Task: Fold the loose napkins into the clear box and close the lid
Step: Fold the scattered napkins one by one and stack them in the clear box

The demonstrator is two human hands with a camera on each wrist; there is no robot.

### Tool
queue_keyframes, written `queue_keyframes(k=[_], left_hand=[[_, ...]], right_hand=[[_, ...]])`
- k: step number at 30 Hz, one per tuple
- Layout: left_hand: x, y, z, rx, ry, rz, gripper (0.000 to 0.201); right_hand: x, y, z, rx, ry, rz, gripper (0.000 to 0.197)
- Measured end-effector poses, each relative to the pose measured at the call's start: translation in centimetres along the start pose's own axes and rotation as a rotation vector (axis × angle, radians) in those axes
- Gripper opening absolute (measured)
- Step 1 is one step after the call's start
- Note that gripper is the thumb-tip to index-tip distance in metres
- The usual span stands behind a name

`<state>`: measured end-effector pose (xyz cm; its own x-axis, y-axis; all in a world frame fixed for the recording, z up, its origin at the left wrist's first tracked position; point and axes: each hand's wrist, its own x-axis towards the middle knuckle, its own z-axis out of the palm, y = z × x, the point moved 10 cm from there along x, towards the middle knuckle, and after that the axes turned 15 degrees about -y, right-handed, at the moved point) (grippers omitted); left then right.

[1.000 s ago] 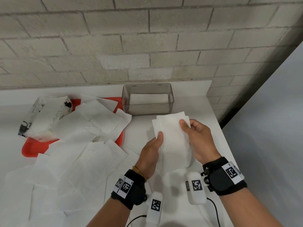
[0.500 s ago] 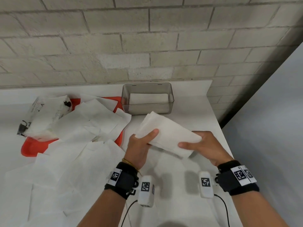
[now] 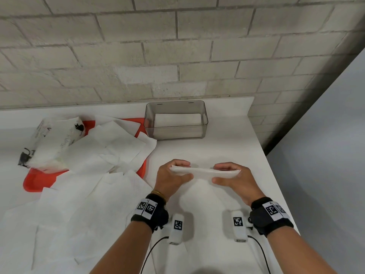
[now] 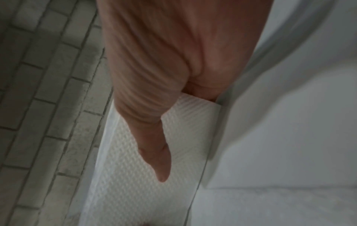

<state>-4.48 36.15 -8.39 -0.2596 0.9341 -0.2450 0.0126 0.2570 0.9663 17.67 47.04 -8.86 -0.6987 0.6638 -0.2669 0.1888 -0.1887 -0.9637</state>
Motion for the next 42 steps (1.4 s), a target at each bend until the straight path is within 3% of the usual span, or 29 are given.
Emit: queue_keyframes(k=[4,7,11,17,25,29,33,36,42], left_hand=[[0.5,1.4,0.8,-0.011,0.016,0.034,0.024],[0.8,2.3,0.2,-0.002,0.030,0.064,0.031],[1.0,0.7,-1.0,0.053,0.059,-0.019,0.041],[1.0,1.2,0.4,0.019,0.034,-0.014,0.027],[0.7,0.4,0.2,0.006,0.054,0.019,0.031],[0.8,1.5,0.9,0.013,0.065,0.062,0.024],[1.0,0.3,-0.5,0.013,0.122,-0.011,0.030],[1.3,-0.1,0.3,0.083,0.078,-0.048,0.027],[1.6,1.0,-0.5,0.049,0.106,-0.015,0.021]], right_hand=[[0.8,-0.7,-0.1,-0.042,0.012,-0.008,0.029],[0.9,-1.0,-1.4,-0.019,0.072,-0.026,0.037],[1.0,0.5,-2.1,-0.008,0.075,0.018,0.041],[1.3,0.2,-1.4,-0.025,0.051,-0.011,0.025],[0.9,0.4,-0.9,-0.014,-0.004,-0.017,0.036],[1.1,-0.7,-0.5,-0.073,-0.009,-0.035,0.029],[1.0,0.2,-1.9,-0.048,0.058,0.010,0.032],[1.4,0.8,-1.9,-0.081,0.070,0.053,0.035],[1.0,-1.1,-2.2,-0.076,0.071,0.035,0.038]])
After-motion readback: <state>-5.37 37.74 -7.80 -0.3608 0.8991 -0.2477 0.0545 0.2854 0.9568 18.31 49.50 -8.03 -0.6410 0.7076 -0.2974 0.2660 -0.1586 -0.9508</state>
